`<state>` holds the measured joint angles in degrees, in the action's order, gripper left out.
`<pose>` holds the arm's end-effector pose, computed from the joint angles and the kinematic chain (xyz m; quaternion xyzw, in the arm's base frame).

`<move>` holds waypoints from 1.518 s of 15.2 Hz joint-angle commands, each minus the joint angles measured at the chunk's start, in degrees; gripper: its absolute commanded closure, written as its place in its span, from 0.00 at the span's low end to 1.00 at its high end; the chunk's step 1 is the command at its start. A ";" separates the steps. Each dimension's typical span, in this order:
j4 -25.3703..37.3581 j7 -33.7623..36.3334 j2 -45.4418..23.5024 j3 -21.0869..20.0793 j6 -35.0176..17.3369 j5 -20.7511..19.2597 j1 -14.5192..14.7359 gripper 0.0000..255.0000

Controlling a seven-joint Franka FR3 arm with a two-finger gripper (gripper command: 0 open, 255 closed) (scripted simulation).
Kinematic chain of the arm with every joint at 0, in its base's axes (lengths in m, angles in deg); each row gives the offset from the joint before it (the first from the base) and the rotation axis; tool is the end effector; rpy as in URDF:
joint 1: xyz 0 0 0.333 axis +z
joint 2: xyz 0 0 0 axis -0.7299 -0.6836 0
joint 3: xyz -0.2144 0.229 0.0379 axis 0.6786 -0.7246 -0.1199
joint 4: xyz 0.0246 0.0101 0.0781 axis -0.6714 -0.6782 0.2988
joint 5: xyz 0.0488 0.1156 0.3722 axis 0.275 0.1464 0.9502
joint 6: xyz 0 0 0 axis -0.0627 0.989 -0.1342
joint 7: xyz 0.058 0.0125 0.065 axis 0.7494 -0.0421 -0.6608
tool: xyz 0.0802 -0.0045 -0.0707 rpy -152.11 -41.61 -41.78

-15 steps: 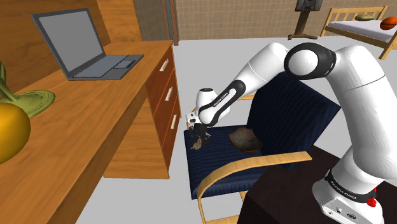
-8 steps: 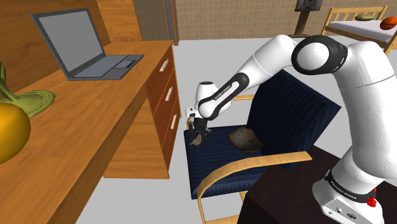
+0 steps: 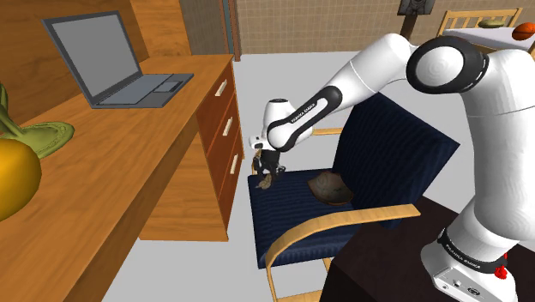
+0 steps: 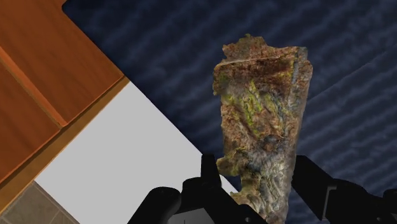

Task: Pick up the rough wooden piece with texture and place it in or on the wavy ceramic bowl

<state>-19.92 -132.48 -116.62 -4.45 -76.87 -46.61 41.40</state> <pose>0.6171 0.1684 0.2189 -0.5965 -0.7946 -0.0850 0.0741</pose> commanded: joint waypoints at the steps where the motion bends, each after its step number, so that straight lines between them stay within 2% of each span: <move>1: 0.23 -0.06 0.96 -0.23 1.18 0.25 -0.27 1.00; 8: 0.45 0.00 4.52 -1.10 4.84 1.24 -1.02 1.00; 16: -18.68 -10.97 17.90 -3.48 0.10 8.67 -10.37 1.00; 23: -31.88 -23.55 29.07 -3.34 -0.63 16.78 -16.92 1.00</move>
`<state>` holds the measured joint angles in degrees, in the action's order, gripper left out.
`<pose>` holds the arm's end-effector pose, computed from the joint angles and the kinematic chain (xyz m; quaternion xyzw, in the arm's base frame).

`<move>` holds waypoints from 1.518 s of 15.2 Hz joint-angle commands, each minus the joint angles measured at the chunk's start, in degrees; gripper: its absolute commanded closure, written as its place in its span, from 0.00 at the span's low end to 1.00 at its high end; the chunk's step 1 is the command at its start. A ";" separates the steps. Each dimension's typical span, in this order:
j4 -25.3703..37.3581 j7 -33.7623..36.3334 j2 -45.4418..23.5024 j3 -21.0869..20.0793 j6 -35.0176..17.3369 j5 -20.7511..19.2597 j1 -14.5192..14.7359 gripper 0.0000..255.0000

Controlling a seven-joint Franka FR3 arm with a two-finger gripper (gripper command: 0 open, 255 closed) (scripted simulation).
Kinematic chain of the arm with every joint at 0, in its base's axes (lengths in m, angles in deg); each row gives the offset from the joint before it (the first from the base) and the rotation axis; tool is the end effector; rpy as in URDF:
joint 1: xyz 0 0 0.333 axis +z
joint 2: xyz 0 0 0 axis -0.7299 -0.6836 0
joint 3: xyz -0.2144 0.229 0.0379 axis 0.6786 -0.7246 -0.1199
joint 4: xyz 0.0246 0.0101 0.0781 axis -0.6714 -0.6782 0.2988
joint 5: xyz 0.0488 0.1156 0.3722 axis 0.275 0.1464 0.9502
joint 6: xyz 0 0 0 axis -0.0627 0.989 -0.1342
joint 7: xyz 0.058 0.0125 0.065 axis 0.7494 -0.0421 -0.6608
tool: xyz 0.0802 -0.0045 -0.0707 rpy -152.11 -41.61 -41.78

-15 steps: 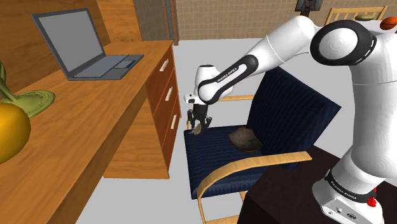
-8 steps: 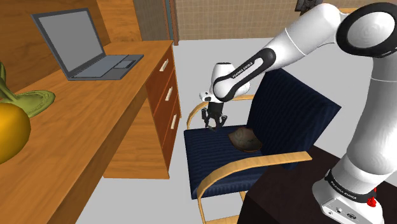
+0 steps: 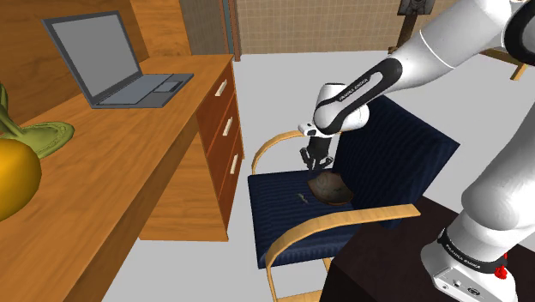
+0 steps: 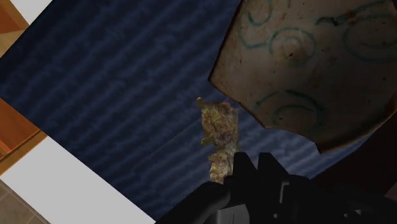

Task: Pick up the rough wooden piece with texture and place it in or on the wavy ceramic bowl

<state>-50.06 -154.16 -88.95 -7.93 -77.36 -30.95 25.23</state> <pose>0.4904 0.0333 0.2716 -0.5970 -0.7943 -0.0846 0.0742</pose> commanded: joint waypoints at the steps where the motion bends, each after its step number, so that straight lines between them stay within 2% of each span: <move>1: -3.39 -3.75 2.93 0.49 0.00 2.17 -1.44 1.00; 3: -6.54 -7.47 5.94 1.44 0.43 4.05 -2.71 1.00; 4: -4.49 -5.43 4.65 1.10 0.90 2.94 -2.14 1.00; 5: -4.49 -5.43 4.65 1.10 0.90 2.94 -2.13 0.00; 11: -3.39 4.24 -5.95 -0.73 -9.54 -2.03 2.84 0.00; 17: 0.73 14.95 -17.51 2.67 -17.68 -9.03 11.75 0.00; 23: 2.30 16.45 -22.62 4.74 -21.39 -10.55 14.60 0.00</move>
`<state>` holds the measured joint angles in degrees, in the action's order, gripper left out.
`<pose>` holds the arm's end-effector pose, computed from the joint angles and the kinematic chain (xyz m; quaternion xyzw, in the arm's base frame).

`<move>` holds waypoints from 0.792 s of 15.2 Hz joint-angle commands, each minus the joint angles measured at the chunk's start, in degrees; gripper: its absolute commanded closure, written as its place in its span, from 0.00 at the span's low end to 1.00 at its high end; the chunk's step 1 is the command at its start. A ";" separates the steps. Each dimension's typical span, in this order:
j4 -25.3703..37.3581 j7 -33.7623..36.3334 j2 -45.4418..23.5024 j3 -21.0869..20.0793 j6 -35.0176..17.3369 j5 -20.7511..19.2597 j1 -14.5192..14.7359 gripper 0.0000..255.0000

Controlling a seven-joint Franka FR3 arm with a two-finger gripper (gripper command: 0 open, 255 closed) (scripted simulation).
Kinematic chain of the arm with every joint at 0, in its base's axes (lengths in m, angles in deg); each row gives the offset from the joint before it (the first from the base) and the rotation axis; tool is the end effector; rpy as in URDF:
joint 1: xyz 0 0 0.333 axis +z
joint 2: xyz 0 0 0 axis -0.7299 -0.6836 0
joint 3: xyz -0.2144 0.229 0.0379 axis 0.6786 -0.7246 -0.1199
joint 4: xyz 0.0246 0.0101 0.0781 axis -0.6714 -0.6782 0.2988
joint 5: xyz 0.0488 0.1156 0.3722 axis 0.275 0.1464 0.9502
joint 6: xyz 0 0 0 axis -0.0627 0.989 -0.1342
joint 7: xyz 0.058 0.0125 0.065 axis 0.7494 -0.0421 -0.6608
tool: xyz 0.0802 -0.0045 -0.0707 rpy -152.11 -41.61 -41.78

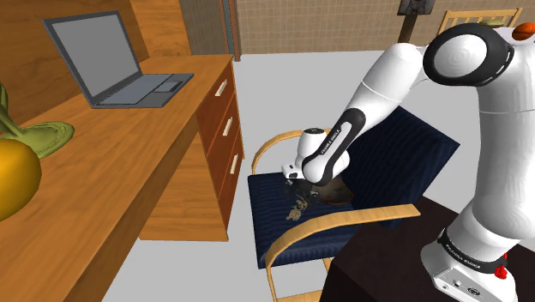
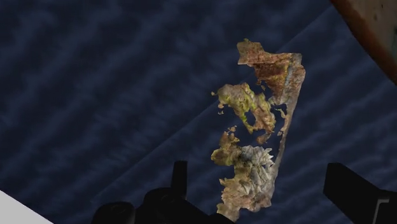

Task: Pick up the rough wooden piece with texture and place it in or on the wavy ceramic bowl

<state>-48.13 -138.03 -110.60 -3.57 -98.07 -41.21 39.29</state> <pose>0.4826 0.1237 0.1367 -0.6078 -0.7876 -0.0712 0.0718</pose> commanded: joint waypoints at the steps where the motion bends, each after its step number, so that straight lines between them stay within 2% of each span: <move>1: 0.62 0.46 -1.83 0.69 -1.29 -0.50 0.92 0.00; 10: 1.05 0.65 -3.17 1.17 -2.23 -0.79 1.52 0.00; 11: 1.05 0.66 -3.17 1.17 -2.23 -0.79 1.52 1.00; 12: 1.05 0.66 -3.17 1.17 -2.23 -0.79 1.52 1.00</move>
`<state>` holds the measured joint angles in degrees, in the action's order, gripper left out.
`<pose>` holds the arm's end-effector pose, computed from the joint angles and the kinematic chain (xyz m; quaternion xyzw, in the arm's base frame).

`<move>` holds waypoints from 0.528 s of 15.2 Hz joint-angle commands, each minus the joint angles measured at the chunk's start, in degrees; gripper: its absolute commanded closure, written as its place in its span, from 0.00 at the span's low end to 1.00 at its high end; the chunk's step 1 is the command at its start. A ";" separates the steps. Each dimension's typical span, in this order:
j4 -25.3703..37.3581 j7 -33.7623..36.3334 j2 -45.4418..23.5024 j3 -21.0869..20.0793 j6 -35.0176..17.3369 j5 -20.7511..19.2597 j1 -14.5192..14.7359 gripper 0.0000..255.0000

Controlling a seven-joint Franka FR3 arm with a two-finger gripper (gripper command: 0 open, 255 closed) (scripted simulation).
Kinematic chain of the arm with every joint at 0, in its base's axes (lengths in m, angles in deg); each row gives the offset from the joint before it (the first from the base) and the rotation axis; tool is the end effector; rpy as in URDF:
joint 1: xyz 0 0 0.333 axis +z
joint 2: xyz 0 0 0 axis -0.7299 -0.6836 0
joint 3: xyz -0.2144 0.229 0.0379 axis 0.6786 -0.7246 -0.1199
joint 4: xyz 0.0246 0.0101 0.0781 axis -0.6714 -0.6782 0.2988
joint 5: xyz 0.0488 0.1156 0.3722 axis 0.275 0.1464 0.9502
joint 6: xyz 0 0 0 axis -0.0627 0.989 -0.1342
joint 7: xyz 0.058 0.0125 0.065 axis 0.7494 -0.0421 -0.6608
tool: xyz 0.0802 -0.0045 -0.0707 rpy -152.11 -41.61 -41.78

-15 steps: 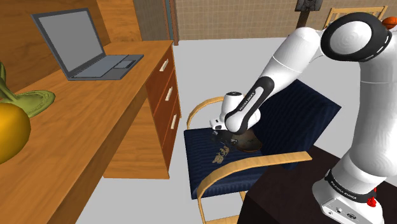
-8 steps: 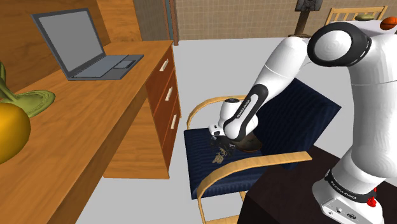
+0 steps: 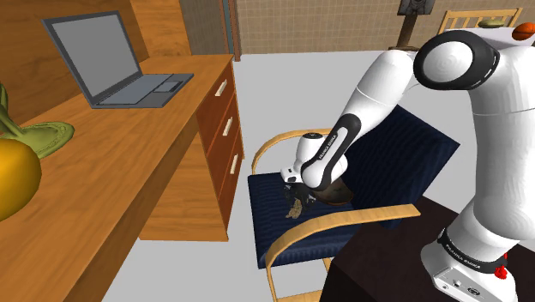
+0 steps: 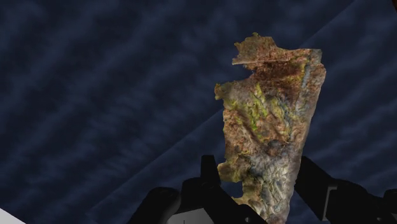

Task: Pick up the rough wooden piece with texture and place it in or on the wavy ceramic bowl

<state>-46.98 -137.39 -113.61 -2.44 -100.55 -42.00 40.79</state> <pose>0.4842 0.1286 0.1199 -0.6079 -0.7876 -0.0742 0.0684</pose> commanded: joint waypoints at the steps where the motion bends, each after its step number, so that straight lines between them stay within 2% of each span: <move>1: -0.17 -0.01 -0.11 0.02 0.23 0.02 -0.02 1.00; 8: -0.09 0.02 -0.16 0.05 0.25 0.00 0.02 1.00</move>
<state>-46.86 -137.31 -113.61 -2.37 -100.30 -42.03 40.86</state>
